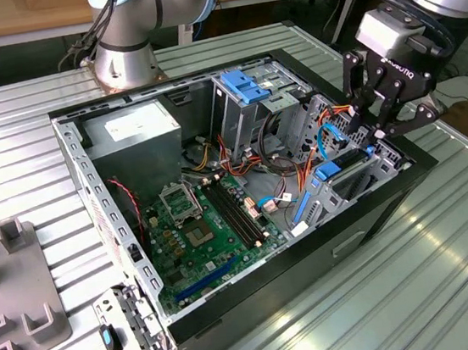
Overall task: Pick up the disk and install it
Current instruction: 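Insert the first disk wire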
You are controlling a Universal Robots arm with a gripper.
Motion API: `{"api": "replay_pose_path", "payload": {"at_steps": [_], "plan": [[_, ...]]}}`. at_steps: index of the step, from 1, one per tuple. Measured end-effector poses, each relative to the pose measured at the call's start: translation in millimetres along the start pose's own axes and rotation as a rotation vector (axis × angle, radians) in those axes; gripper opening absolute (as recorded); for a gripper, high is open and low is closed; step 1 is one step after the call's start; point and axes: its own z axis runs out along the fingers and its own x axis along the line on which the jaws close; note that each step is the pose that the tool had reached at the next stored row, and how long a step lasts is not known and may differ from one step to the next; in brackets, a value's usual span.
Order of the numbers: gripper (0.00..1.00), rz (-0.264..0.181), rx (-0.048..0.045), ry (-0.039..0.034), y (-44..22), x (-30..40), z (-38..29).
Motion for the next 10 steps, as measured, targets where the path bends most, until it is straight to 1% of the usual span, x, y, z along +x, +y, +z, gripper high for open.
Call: {"api": "replay_pose_path", "payload": {"at_steps": [1, 2, 3, 4, 5, 7, 8, 10], "plan": [[0.36, 0.0, 0.0, 0.0, 0.0, 0.0, 0.0], [0.42, 0.0, 0.0, -0.0001, 0.0, 0.0, 0.0], [0.42, 0.0, -0.0001, -0.0002, -0.3, 0.0, 0.1], [0.42, 0.0, -0.0005, -0.0003, -2.1, -0.2, 0.3], [0.42, 0.0, -0.0022, 0.0, -7.6, -0.9, 0.9], [0.42, 0.0, -0.0043, -0.0002, -13.2, -1.4, 2.4], [0.42, 0.0, -0.0054, -0.0001, -17.8, -2.0, 6.8], [0.42, 0.0, -0.0057, -0.0001, -20.7, -2.7, 11.1]]}}
